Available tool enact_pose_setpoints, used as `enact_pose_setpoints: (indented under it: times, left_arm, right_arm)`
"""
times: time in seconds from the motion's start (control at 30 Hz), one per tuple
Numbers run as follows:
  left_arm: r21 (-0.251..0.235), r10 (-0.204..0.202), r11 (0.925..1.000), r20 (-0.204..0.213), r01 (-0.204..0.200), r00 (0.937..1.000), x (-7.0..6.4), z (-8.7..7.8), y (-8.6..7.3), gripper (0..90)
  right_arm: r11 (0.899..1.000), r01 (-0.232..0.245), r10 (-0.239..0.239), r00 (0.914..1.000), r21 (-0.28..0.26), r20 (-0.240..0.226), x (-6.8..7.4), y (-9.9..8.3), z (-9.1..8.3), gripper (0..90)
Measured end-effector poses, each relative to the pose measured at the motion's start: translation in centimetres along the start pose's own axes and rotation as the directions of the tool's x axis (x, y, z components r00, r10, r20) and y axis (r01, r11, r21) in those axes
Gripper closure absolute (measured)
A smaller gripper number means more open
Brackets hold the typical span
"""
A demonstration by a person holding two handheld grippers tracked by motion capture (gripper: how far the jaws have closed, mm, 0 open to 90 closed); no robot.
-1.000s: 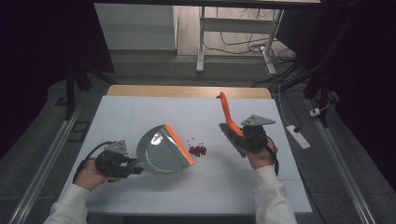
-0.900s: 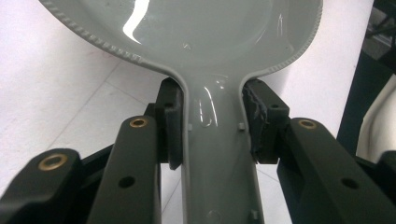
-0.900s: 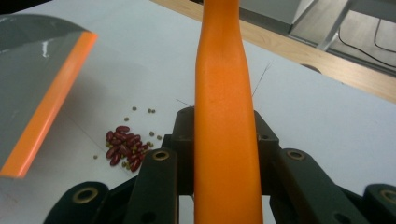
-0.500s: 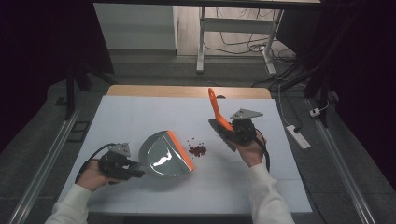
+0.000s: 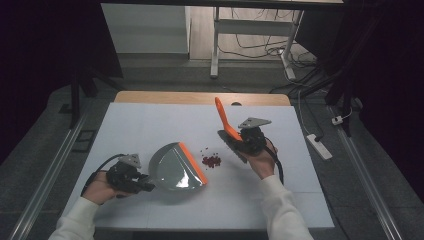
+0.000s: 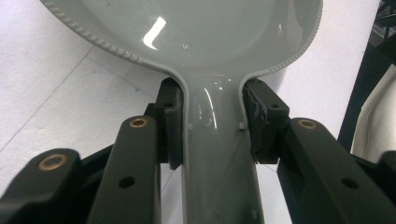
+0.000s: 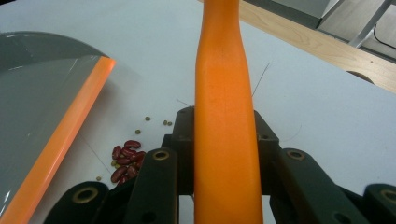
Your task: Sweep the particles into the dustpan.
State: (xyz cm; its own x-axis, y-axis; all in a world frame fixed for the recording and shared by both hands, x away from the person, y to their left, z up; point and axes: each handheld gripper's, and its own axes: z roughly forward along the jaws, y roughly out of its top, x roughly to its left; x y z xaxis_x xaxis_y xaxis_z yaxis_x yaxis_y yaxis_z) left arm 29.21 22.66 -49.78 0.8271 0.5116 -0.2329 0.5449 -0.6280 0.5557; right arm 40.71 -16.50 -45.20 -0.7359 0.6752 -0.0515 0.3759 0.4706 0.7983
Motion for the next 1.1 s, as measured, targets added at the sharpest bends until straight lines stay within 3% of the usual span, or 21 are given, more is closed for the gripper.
enact_pose_setpoints:
  times: [0.4,1.1]
  left_arm:
    - [0.033,-0.021,0.9992,0.005,0.02,0.9998,0.1,0.8,0.2,61.6]
    - [0.039,-0.049,0.9981,0.042,0.047,0.9979,0.1,1.6,0.9,61.6]
  right_arm:
    - [0.999,0.021,-0.021,0.9998,0.038,0.003,0.3,0.0,1.6,70.3]
    - [0.991,0.06,-0.062,0.998,0.122,0.012,0.9,-0.1,5.0,70.3]
